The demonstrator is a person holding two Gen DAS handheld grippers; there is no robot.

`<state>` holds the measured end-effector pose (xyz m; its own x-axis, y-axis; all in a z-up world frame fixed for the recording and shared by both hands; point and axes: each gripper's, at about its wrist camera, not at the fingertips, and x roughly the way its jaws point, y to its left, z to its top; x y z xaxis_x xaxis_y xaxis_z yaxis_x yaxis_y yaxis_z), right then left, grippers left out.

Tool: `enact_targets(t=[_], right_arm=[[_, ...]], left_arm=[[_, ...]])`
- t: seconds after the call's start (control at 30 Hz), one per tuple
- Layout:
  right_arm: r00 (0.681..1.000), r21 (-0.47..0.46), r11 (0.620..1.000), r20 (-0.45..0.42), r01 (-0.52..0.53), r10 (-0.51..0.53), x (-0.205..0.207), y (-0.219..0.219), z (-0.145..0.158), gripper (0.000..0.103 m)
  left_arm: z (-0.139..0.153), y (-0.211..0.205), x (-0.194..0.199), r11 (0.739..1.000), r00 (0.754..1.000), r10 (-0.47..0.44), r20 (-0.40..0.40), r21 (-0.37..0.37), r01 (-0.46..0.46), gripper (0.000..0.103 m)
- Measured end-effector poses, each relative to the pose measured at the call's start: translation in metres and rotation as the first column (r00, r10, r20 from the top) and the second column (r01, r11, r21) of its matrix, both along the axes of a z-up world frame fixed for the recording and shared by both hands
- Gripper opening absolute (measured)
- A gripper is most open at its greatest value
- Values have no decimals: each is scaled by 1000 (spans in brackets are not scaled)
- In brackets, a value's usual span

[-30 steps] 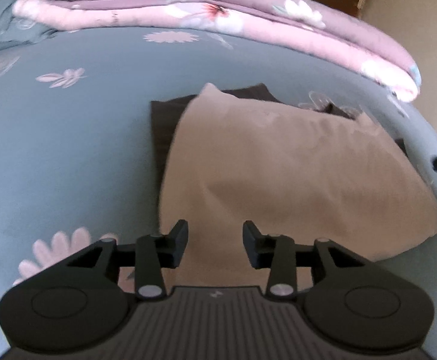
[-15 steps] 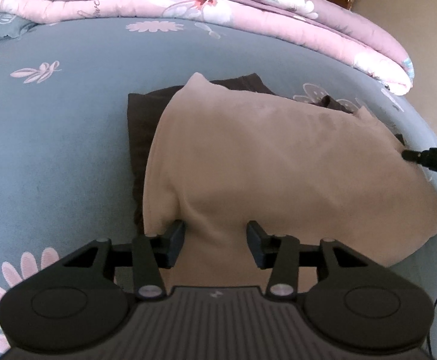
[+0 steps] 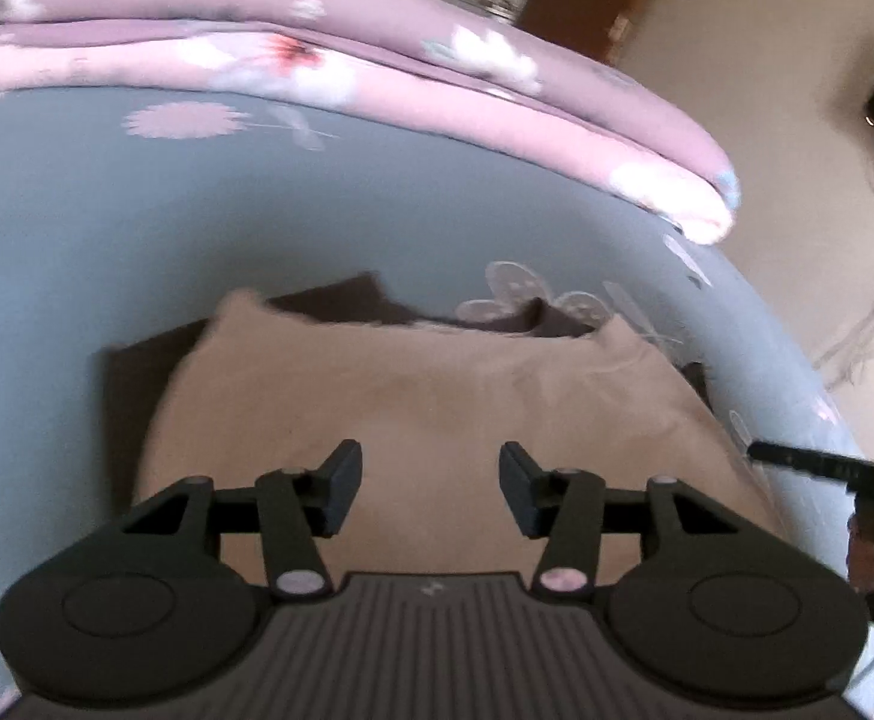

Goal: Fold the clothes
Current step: 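Press and smooth the folded cream shirt flat with both open tools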

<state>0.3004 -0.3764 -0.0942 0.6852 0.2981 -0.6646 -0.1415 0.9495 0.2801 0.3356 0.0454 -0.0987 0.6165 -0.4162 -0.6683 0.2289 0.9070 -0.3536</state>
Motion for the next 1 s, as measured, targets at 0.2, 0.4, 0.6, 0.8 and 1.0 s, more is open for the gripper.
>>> enact_targets(t=[0.2, 0.4, 0.6, 0.8, 1.0], right_arm=[[998, 25, 998, -25, -51, 52, -4, 7, -15, 36], [998, 46, 998, -34, -45, 47, -4, 0, -25, 36], [999, -1, 999, 18, -39, 39, -11, 10, -4, 44], [995, -17, 995, 4, -97, 97, 1, 47, -8, 46], [998, -29, 998, -18, -56, 55, -6, 38, -17, 46]], left_arm=[[-37, -12, 51, 982, 997, 63, -34, 179, -56, 48], [-37, -1, 67, 982, 995, 102, -1, 160, -101, 51], [-8, -2, 38, 994, 998, 50, 47, 91, -54, 60], [-16, -48, 15, 986, 992, -124, 38, 113, 119, 63], [-40, -45, 39, 975, 999, 42, -12, 221, -38, 69]])
